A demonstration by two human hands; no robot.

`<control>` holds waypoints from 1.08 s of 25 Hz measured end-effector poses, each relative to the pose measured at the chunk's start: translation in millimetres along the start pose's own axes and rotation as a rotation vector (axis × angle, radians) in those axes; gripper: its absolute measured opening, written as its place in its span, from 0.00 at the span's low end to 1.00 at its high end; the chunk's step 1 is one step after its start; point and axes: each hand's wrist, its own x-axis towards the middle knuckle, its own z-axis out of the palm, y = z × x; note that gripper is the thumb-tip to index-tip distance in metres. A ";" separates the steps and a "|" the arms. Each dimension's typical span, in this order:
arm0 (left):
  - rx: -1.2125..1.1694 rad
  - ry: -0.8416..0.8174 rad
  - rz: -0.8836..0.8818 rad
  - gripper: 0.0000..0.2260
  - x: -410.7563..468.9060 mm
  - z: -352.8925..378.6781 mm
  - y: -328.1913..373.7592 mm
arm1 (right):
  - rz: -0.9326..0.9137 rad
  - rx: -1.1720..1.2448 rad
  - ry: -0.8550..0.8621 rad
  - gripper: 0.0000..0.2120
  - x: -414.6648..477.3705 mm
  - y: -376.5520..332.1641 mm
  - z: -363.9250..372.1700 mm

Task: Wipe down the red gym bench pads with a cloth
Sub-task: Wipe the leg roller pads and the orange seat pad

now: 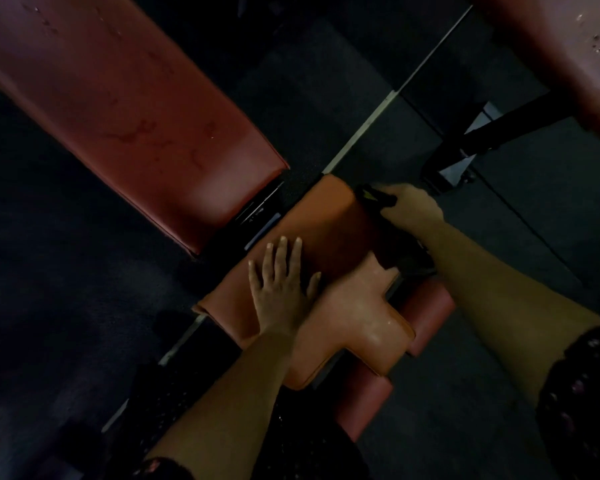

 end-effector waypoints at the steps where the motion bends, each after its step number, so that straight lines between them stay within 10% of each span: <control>1: 0.010 0.001 0.017 0.31 -0.1 -0.2 -2.4 | -0.043 -0.032 -0.008 0.27 13.6 -16.1 -3.1; 7: 0.021 0.107 0.132 0.29 -8.2 4.0 -13.9 | -0.198 -0.442 0.050 0.26 30.7 -70.0 -0.5; 15: 0.023 0.026 0.084 0.31 -5.6 -5.3 -10.6 | -0.032 0.107 0.067 0.26 22.1 -20.5 -3.0; 23: -0.275 0.186 -0.569 0.29 -45.1 9.9 12.2 | -0.635 -0.723 0.145 0.26 15.6 -115.9 26.4; 27: -0.281 0.208 -0.553 0.30 -44.7 9.7 12.1 | -0.294 -0.574 0.211 0.22 20.5 -125.7 26.9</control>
